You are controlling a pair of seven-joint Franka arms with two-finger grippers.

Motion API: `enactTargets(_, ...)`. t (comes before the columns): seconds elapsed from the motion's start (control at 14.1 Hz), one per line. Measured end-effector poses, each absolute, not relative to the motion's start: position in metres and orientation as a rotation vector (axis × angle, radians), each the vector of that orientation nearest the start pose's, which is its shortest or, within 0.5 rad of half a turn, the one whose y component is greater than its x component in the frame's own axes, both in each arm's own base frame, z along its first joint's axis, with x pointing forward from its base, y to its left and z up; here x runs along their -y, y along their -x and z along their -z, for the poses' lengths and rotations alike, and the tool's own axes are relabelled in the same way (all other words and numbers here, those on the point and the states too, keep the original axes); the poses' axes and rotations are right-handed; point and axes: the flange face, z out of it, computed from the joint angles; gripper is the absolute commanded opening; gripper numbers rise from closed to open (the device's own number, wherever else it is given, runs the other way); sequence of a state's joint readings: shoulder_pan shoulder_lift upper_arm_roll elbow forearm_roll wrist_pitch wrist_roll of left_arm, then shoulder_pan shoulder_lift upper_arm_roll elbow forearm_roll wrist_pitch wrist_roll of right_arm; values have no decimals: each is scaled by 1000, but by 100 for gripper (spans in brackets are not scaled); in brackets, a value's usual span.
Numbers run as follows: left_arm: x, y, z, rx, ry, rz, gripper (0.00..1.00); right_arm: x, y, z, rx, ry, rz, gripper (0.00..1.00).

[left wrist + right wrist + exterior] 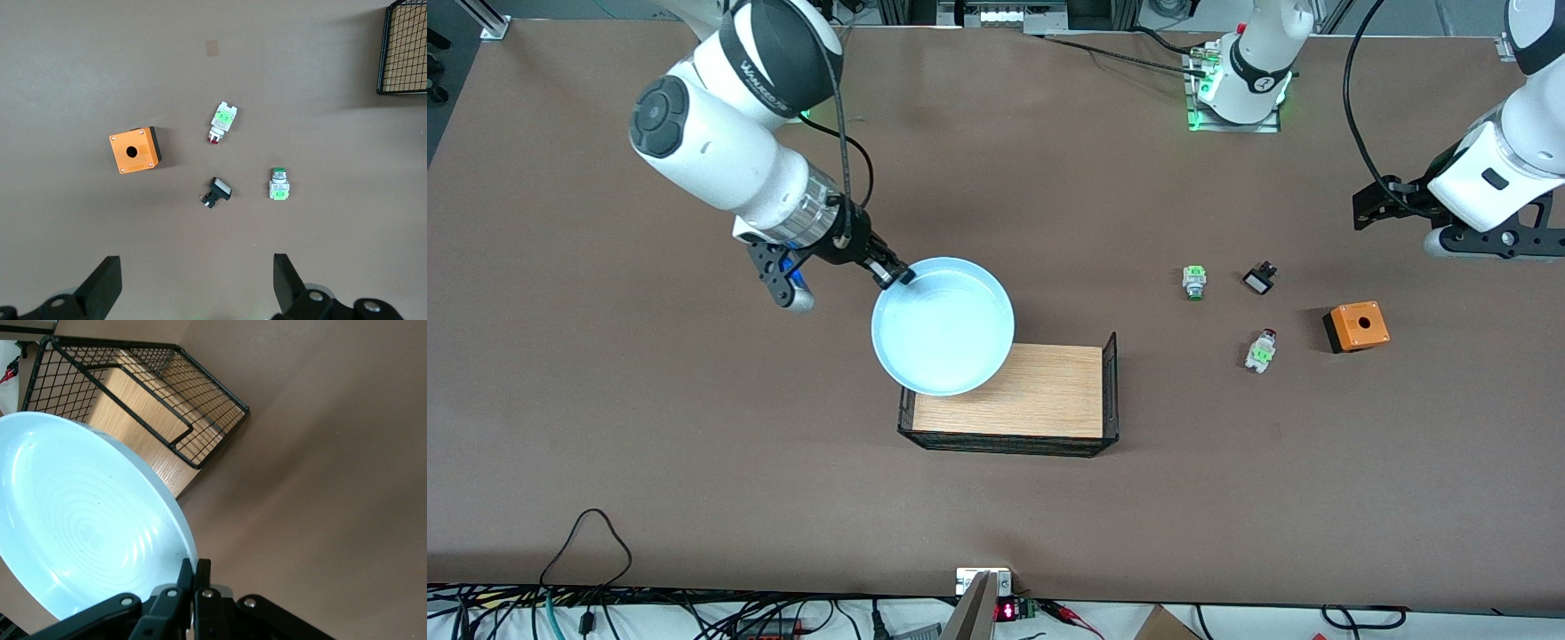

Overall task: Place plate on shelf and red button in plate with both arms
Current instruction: 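Lift the plate with the right gripper and carry it over the wooden tray, then lower the plate onto the wooden tray and open the right gripper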

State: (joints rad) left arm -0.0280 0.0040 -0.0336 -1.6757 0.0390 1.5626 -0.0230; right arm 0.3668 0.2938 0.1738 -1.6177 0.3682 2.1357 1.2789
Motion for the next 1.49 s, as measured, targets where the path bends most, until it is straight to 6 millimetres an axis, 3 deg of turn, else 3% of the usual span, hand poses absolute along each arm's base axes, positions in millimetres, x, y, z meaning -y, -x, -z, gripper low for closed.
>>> enactTargets(0.35, 29, -549, -572, -60, 3092, -179, 100, -382, -578, -474, -1280, 2365, -216, 0)
enactTargets(1.06, 27, -549, -572, -56, 3092, -180, 100, -422, -598, -409, -1371, 2320, -106, 0)
enactTargets(1.35, 27, -549, -572, -55, 3092, -181, 100, -430, -595, -404, -1349, 2345, -79, 0)
enactTargets(1.49, 27, -549, -572, -55, 3092, -181, 100, -445, -584, -405, -1334, 2355, -78, 0)
